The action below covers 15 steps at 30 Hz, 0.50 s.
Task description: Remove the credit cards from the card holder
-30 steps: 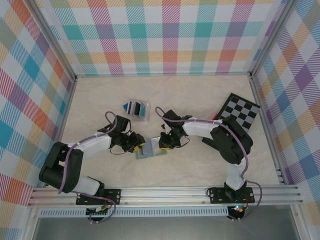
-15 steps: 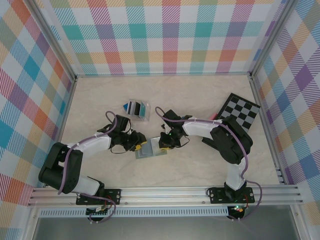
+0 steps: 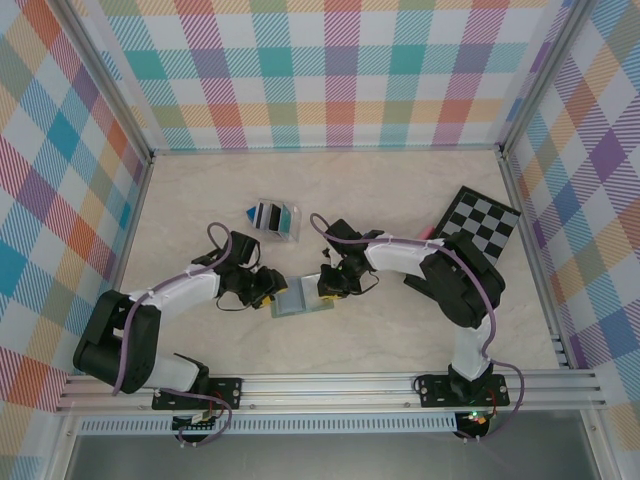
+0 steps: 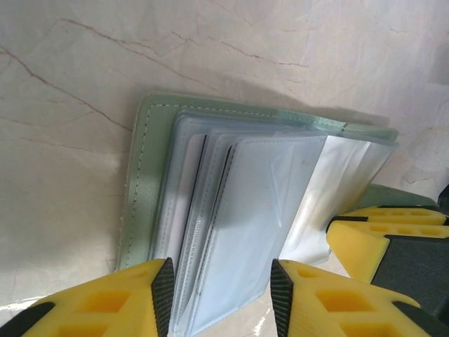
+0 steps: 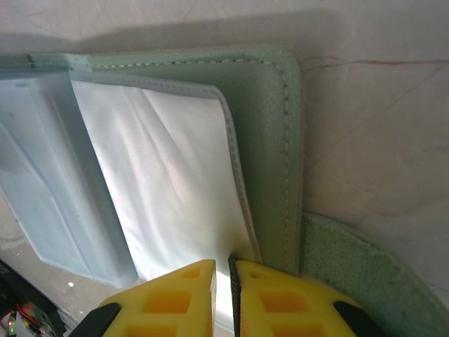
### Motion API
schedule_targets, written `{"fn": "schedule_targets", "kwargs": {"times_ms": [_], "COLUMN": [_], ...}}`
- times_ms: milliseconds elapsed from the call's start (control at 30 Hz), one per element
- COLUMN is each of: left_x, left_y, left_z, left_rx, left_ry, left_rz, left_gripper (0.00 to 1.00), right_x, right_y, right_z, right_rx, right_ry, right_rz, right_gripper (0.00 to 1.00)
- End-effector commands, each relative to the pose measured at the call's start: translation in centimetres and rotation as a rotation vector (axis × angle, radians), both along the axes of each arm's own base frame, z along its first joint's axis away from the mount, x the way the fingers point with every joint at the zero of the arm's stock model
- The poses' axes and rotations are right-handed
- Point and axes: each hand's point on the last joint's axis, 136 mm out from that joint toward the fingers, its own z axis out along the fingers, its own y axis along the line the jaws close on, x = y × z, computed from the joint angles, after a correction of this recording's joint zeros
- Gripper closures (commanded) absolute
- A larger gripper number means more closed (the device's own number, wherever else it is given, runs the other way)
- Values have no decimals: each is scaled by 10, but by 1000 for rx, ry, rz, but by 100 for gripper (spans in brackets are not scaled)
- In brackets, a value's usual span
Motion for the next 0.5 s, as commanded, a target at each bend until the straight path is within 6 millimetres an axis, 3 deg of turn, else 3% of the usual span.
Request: {"fn": "schedule_targets", "kwargs": {"times_ms": [0, 467], "left_x": [7, 15], "left_y": [-7, -16], "left_z": [12, 0], "left_rx": [-31, -62], "left_ry": [-46, -14], "left_rz": [-12, -3], "left_gripper": [60, 55], "right_x": [-5, -7], "right_y": [-6, -8], "right_z": [-15, -19], "right_rx": [-49, -58], "right_ry": [31, 40], "right_rz": [13, 16], "right_gripper": [84, 84]}}
